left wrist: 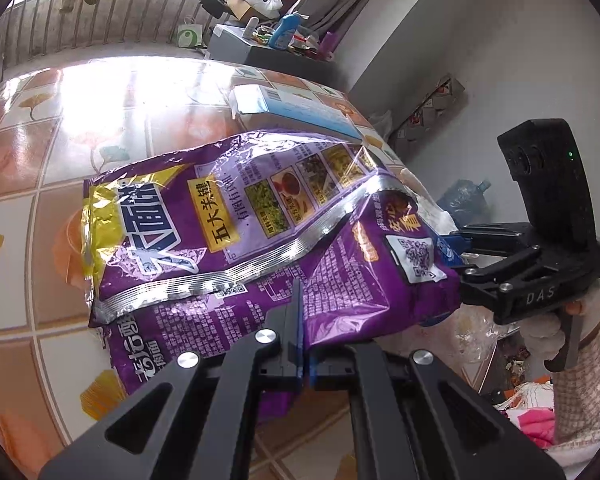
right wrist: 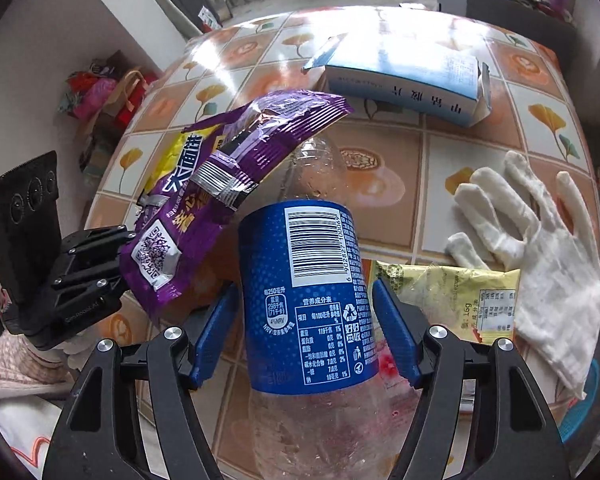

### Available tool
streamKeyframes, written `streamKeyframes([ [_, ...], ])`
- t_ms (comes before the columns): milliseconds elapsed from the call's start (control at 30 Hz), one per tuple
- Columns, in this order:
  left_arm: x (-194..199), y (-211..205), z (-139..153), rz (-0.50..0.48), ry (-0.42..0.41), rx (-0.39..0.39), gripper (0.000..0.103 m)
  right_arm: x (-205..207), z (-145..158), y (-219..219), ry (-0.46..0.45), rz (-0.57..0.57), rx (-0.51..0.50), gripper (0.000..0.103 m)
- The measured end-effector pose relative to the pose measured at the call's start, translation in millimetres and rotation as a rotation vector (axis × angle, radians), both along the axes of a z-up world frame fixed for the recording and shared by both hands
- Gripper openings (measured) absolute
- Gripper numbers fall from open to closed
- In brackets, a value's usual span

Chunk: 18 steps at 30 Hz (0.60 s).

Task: Collect trash
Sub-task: 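Lift the purple bag with the left tool while the right tool lifts the bottle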

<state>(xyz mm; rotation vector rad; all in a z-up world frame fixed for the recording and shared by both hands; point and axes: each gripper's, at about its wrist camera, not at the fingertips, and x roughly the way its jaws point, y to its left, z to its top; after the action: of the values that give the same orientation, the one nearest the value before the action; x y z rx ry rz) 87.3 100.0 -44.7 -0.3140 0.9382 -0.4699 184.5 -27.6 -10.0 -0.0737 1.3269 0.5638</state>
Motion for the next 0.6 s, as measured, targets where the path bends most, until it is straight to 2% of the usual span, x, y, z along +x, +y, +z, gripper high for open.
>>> streamKeyframes([
  [233,-2.1,8.1,8.7,0.002,-0.021,-0.005,0.001,1.7,2.9,-17.4,0.026,-0.077,0.08,0.06],
  [600,-13.2,24.6,61.8,0.025,-0.14,-0.01,0.001,-18.9,39.2,-88.3,-0.009,-0.252,0.281,0.059],
])
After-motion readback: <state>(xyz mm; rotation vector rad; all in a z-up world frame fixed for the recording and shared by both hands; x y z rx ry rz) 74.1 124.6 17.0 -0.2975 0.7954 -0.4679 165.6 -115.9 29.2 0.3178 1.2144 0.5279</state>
